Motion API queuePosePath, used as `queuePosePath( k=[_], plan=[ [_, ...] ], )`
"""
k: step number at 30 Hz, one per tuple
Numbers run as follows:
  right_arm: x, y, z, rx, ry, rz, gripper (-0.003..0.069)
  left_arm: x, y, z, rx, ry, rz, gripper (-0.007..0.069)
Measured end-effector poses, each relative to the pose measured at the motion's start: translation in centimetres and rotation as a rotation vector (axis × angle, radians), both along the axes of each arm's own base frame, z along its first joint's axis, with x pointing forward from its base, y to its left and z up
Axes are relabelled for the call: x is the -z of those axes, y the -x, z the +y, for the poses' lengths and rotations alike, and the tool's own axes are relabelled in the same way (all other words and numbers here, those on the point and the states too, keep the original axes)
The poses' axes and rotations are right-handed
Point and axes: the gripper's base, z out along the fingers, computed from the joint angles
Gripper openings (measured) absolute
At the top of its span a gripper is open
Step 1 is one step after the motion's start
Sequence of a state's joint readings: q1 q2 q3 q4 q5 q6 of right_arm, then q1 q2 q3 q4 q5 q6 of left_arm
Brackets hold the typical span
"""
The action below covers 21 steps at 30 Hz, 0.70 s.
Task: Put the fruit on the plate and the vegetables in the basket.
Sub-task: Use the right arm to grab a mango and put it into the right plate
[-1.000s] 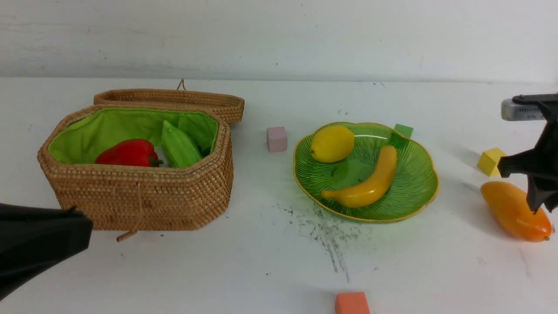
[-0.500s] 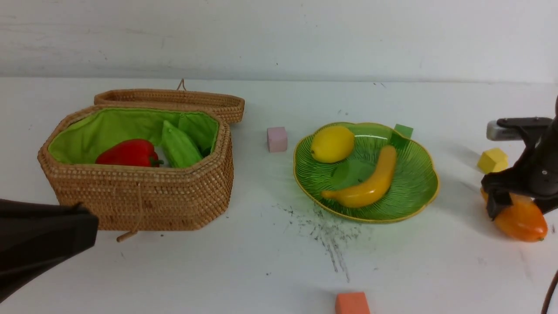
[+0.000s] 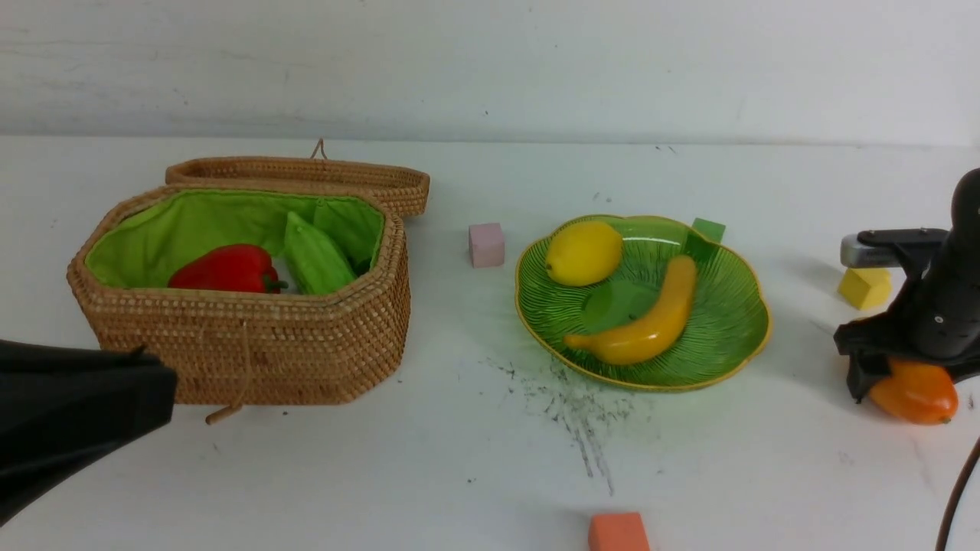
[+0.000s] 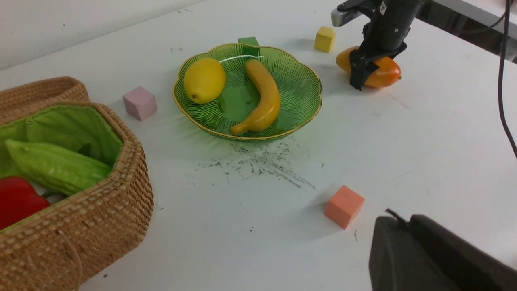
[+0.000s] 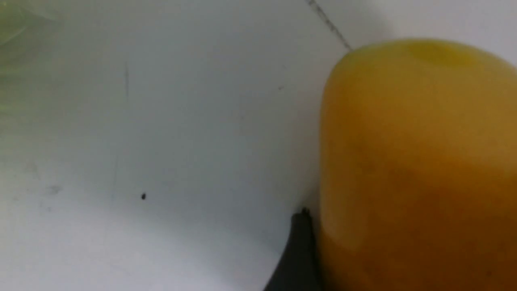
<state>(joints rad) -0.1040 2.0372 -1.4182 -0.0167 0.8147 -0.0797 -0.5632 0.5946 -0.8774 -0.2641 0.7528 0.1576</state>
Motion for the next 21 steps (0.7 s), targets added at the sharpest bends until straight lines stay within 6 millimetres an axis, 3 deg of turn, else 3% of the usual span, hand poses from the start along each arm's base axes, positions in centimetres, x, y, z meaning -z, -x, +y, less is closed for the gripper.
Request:
queuePosePath(
  k=[17,21],
  plan=[
    [0.0,0.1,0.0,0.0,-0.001,0.012,0.0585,0.0,0.0,0.0,0.0,0.0,0.0,0.0039],
    [-1.0,0.6,0.3,0.022,-0.038,0.054,0.0585,0.0,0.0,0.0,0.0,0.0,0.0,0.0039]
  ],
)
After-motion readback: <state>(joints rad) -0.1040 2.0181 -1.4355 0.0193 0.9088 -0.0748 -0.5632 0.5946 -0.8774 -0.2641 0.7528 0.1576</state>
